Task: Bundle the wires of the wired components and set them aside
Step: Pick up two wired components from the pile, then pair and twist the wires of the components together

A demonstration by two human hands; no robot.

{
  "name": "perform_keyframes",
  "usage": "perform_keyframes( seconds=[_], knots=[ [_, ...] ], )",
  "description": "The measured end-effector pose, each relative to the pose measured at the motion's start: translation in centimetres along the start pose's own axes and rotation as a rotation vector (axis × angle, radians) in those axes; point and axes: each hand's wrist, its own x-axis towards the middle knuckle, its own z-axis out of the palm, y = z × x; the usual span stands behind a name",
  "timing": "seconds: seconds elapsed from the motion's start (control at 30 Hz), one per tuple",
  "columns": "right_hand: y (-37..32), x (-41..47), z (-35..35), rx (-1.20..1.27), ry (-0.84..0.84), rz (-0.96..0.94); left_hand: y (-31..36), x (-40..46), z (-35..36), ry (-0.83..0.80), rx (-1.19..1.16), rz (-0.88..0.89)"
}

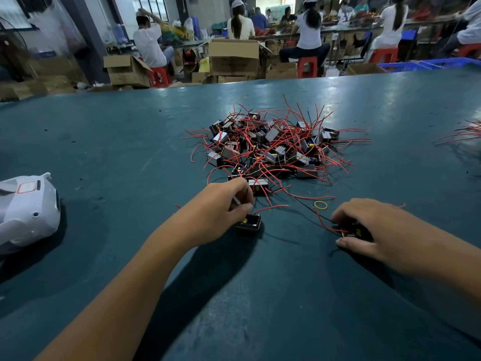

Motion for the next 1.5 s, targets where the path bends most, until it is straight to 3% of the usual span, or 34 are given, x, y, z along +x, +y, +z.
perform_keyframes(
  seconds=[0.27,0.77,1.0,1.1,1.3,1.5],
  knots=[
    [0.1,0.0,0.1,-0.002,-0.002,-0.013,0.4,0.0,0.9,0.088,-0.108,-0.033],
    [-0.3,-0.2,-0.6,0.065,0.006,-0.014,1.4,-0.3,2.6,0.113,0.047,0.087],
    [-2.6,-1.0,-1.8,0.285,0.249,-0.049,2.1,-0.8,2.1,0.044,0.004,0.043],
    [-3.8,-0.9,-1.0,0.334,0.336,-0.054,2.5,-0.8,2.1,0.041,0.062,0.107],
    [-4.2,-0.5,0.3,0.392,0.351,-0.029,3.4,-0.9,2.8,-0.028,0.061,0.343],
    [-5.1,-0.4,0.9,0.482,0.342,-0.024,3.6,-0.6,3.2,-0.053,0.091,0.410]
  ],
)
